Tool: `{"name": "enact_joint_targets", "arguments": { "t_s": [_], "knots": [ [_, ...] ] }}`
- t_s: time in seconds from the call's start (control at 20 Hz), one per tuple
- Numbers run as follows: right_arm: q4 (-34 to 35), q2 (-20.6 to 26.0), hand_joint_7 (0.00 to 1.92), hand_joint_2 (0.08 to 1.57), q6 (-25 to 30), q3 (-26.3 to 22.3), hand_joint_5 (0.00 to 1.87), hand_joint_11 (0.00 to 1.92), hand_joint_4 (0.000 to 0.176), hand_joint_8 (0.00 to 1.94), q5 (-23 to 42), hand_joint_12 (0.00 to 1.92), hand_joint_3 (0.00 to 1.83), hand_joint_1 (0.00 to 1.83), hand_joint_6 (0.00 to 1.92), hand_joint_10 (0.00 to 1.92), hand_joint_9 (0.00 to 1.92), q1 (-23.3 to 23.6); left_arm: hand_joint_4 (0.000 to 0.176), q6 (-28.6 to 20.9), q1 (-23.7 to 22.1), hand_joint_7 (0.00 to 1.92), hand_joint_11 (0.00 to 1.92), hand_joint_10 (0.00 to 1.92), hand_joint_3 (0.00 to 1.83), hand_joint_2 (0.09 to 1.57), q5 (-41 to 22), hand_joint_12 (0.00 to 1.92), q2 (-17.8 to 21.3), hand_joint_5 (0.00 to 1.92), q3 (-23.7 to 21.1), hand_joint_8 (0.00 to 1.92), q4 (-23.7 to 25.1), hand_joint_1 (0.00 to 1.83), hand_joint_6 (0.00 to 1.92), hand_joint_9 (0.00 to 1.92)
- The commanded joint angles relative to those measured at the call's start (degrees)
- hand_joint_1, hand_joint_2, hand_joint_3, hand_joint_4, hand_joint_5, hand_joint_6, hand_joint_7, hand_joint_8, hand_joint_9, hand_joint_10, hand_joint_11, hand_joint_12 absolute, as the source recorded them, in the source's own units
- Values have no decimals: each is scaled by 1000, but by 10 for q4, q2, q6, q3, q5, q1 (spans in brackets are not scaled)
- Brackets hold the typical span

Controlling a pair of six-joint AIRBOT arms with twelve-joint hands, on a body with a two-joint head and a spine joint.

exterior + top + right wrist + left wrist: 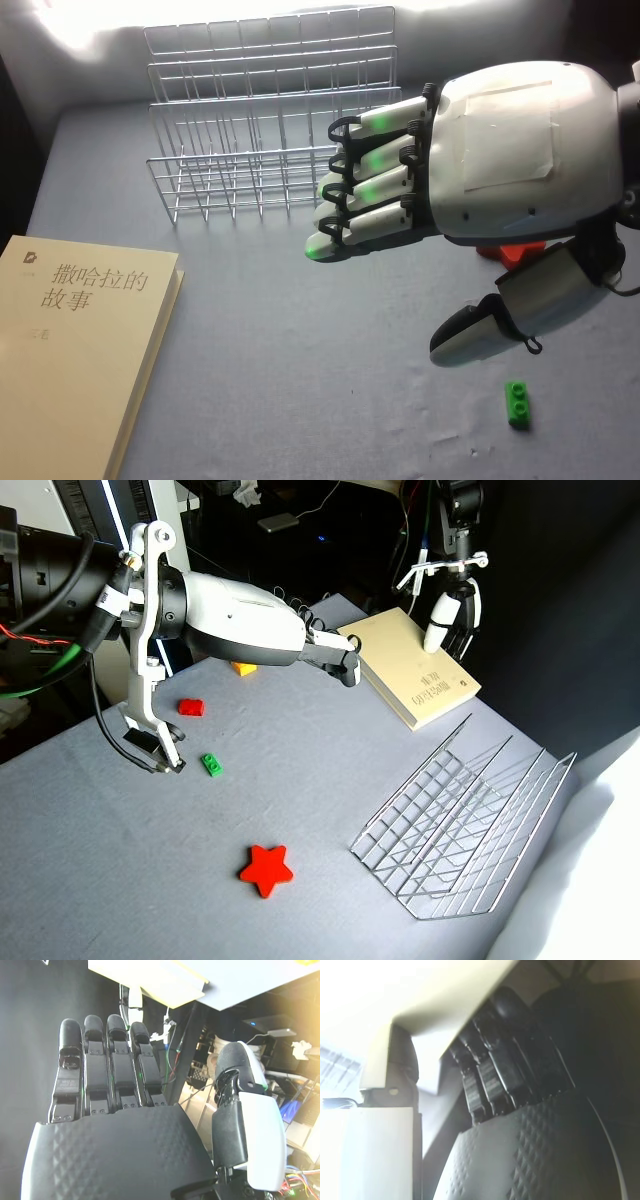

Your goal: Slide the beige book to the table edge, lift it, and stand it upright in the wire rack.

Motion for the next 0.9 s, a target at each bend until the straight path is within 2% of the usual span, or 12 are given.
{"name": "enact_joint_targets", "arguments": {
  "t_s": [0.0, 0.05, 0.25, 0.4, 0.5, 0.65, 0.8, 0.85],
  "knots": [
    [30, 3, 340, 1136, -2, -3, 313, 0, 0, 6, -8, 885, 0, 134, 6, 9, 341, 10, 0, 4, 0, 811, 635, 1427, 0, 1197, -31, 1408, 2, 761, 2, 1345, 5, 1346, 1140, 800],
    [30, 3, 354, 1133, -2, -3, 325, 0, 0, 7, -8, 924, 0, 147, 7, 11, 356, 10, 0, 4, 1, 809, 628, 1431, 0, 1193, -31, 1434, 2, 780, 4, 1346, 5, 1346, 1124, 802],
    [32, 3, 322, 1141, -2, -3, 301, 0, 0, 0, -8, 878, 2, 119, 0, 0, 325, 12, 0, 4, -2, 777, 640, 1489, 0, 1201, -31, 1483, 5, 803, 7, 1392, 5, 1344, 1089, 771],
    [32, 3, 333, 1144, -2, -3, 305, 0, 0, 5, -9, 881, 2, 115, 3, 4, 333, 12, 0, 4, -9, 767, 653, 1470, 1, 1209, -31, 1473, 12, 759, 8, 1388, 4, 1336, 1176, 777],
    [32, 4, 319, 1147, -3, -3, 292, 0, 0, 2, -11, 871, 2, 108, 1, 2, 323, 12, 0, 4, -21, 770, 677, 1459, 1, 1213, -26, 1443, 17, 732, 12, 1379, 4, 1334, 1224, 781],
    [33, 7, 351, 1148, -3, -3, 311, 0, 0, 8, -11, 928, 0, 92, 7, 10, 353, 12, 0, 4, -41, 760, 655, 1500, 0, 1215, -11, 1506, 20, 754, 20, 1396, 5, 1335, 1174, 767],
    [33, 12, 326, 1151, -3, -3, 296, 0, 0, 2, -8, 873, 1, 117, 2, 3, 320, 12, 0, 7, -68, 740, 601, 1514, 1, 1221, 6, 1514, 26, 756, 30, 1438, 5, 1332, 1179, 741],
    [33, 15, 324, 1147, -4, -3, 302, 0, 0, 2, -8, 867, 0, 142, 5, 6, 322, 11, 0, 10, -78, 762, 635, 1480, 0, 1208, 12, 1485, 29, 789, 33, 1400, 5, 1338, 1134, 766]
  ]
}}
